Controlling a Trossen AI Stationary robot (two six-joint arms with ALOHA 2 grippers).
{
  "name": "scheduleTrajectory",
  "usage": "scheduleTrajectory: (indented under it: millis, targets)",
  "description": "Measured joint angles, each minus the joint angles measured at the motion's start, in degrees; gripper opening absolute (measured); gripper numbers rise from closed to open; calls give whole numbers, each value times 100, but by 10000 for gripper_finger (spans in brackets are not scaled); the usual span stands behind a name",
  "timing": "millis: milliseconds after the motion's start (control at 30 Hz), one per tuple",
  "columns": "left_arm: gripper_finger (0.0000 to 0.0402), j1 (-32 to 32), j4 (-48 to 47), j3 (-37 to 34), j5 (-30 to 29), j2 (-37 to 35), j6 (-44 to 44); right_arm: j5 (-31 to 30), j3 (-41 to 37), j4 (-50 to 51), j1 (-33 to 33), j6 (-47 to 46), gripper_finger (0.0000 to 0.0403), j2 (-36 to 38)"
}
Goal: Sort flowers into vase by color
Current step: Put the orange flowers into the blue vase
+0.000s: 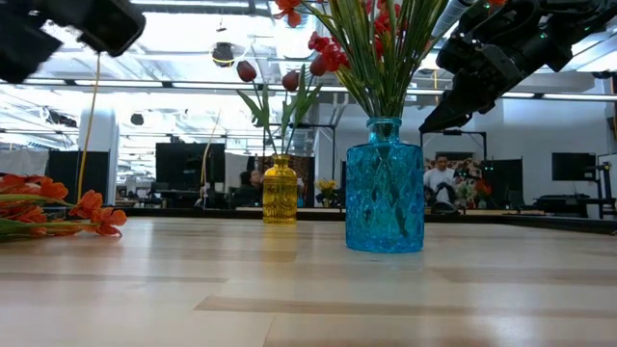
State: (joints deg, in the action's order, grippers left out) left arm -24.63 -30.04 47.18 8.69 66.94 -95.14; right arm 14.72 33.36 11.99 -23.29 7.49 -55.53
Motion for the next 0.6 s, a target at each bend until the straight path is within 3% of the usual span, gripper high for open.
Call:
scheduleTrajectory:
  millis: [300,600]
  targets:
    - [190,-533,-316,-48,185,273,-1497,0,0,2,-2,0,214,0]
    - [190,-844,-396,-50,260,1039,-2298,2,-2,0,0,0,214,0]
